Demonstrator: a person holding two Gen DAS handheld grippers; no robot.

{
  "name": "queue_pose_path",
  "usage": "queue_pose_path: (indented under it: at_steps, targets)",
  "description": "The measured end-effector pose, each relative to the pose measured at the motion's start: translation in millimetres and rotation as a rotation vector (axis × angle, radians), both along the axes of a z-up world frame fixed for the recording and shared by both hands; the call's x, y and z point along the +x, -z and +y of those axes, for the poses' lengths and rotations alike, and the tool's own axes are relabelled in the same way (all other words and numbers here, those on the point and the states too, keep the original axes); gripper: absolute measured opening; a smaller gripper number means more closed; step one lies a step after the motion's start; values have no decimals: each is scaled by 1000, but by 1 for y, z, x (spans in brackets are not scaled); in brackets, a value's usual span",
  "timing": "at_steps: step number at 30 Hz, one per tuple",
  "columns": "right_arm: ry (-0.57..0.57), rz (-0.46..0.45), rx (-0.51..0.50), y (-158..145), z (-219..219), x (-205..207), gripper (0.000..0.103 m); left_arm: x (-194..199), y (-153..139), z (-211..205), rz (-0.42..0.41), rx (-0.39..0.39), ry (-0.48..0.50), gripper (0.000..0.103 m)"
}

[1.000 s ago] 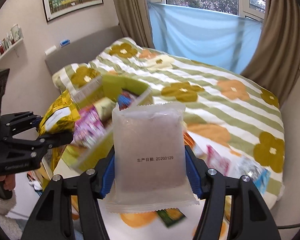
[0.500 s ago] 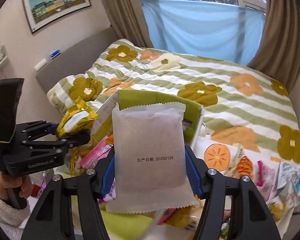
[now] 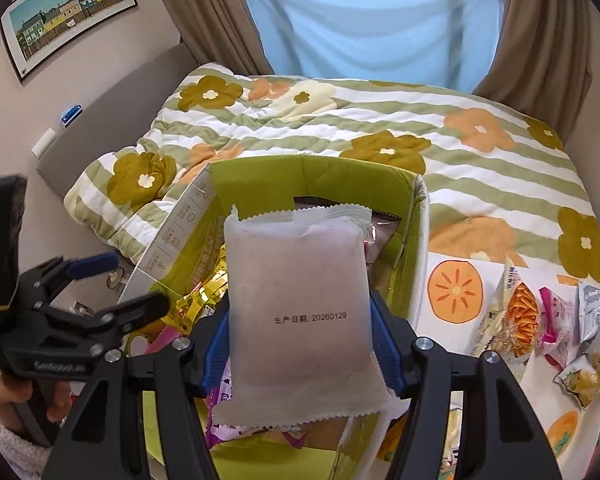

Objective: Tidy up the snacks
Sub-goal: 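Carry both bags into the lime-green box and open both tools to release them, then move both tools back over the remaining snack bags on the cloth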

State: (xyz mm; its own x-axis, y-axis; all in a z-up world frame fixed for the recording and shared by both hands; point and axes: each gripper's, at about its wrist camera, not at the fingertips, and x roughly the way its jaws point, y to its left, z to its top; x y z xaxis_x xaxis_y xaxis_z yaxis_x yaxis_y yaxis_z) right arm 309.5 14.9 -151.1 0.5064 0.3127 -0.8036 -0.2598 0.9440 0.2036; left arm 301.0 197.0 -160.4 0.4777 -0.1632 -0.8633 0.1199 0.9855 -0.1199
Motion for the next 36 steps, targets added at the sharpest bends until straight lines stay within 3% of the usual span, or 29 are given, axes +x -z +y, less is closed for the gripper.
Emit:
queue_pose_path:
  at_steps: [15,19,25,36]
  targets:
    - [-32,110,63,31,12,30,61,3,9,-4,36,45,-12,102]
    - [-18,69,95,25,4,25,90,-3,8,-6,32,55,-9,102]
    - [-2,53,100,22,-4,12,90,-14,8,-5,38,34,-15,102]
    - [24,-36,105,-13,-12,-21,90,-40,-21,-14,-47,14,20,102]
